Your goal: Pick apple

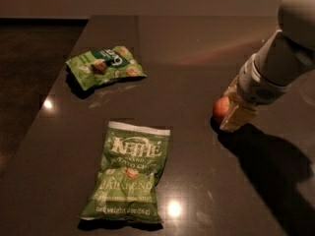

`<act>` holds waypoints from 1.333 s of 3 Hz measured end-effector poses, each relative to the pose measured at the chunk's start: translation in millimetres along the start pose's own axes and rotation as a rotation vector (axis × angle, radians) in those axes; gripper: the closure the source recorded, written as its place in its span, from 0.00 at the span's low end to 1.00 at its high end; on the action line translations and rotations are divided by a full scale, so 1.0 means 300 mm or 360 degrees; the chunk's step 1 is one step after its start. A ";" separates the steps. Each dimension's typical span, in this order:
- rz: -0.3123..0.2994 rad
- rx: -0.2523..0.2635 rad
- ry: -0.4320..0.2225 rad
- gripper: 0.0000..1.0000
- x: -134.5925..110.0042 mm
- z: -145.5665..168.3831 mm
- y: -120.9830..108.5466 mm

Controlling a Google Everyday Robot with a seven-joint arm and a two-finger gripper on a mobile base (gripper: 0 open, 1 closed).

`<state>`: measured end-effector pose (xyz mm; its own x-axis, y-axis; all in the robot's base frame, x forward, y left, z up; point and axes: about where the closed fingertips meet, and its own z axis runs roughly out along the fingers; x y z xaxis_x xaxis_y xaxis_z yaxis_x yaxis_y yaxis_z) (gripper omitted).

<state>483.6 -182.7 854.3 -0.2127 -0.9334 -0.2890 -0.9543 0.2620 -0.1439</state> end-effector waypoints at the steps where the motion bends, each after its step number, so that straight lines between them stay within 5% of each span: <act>1: 0.0006 0.0001 -0.0003 0.87 -0.001 -0.007 -0.006; 2: 0.0008 0.0008 0.0001 1.00 -0.028 -0.060 -0.031; 4: 0.0010 0.0034 0.0017 1.00 -0.107 -0.177 -0.135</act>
Offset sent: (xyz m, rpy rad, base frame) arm 0.0162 0.0016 0.0483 -0.0034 -0.0070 -0.0156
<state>517.9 -176.3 919.7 -0.2209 -0.9343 -0.2800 -0.9482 0.2729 -0.1625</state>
